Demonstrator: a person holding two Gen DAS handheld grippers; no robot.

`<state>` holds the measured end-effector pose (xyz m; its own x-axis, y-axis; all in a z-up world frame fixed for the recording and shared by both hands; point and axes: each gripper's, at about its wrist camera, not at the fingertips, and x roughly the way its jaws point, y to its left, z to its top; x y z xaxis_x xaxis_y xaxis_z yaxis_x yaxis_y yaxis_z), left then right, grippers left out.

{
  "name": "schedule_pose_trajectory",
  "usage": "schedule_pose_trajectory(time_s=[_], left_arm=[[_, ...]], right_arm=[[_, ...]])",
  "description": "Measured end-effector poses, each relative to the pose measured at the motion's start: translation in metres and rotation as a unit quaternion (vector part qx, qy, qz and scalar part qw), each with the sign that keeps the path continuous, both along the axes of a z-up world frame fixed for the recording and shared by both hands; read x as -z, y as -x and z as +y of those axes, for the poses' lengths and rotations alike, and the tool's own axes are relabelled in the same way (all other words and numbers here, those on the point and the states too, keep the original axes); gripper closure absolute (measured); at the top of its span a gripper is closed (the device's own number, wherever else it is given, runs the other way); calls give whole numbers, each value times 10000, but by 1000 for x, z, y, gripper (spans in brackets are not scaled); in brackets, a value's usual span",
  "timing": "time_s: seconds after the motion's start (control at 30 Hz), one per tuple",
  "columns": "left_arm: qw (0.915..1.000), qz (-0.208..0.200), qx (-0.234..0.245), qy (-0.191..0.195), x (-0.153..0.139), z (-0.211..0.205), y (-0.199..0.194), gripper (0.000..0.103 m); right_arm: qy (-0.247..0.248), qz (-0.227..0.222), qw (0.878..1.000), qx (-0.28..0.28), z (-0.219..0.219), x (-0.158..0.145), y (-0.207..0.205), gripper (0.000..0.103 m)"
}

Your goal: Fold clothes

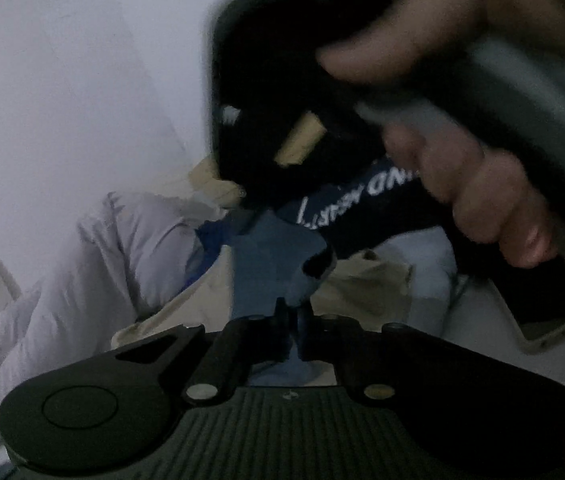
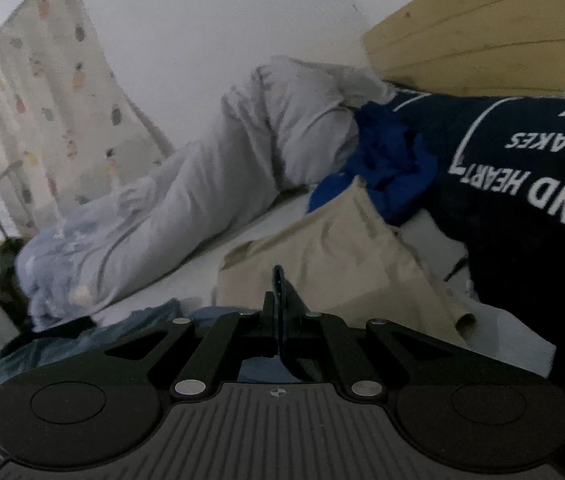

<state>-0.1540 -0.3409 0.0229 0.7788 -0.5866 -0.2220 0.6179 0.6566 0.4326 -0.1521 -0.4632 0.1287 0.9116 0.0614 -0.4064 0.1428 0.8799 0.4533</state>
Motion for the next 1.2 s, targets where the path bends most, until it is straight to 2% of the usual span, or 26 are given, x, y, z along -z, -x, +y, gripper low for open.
schedule_pose_trajectory(time_s=[0.13,0.4,0.53,0.63,0.77,0.93,1.03,1.13,1.2], left_arm=[[9984,364,-66,421,-21,36,-5,97],[9898,957,-220,1031,-67,127,-15,98],[9814,1183,-497,1427,-93,184,-28,98],[9726,1297,-755,1778,-109,231,-39,98],[9525,1572,-1127,2351,-121,290,-68,98],[9200,1966,-1621,2978,-113,368,-107,98],[8952,2197,-1919,3369,-100,418,-123,98],[8608,2454,-2243,3852,-81,469,-139,98],[8433,2573,-2451,4032,-74,496,-149,98]], right_arm=[[-321,-185,9991,-226,11,-2,-4,100],[-177,-514,9956,-759,69,-34,-14,100],[-218,-506,9934,-1009,105,-54,-35,100],[-61,-460,9905,-1291,139,-76,-65,100],[204,-337,9828,-1804,197,-103,-110,100],[630,-129,9661,-2499,289,-118,-172,100],[953,80,9525,-2892,350,-114,-209,100],[1261,275,9372,-3242,409,-102,-242,100],[1348,432,9295,-3405,443,-90,-262,100]])
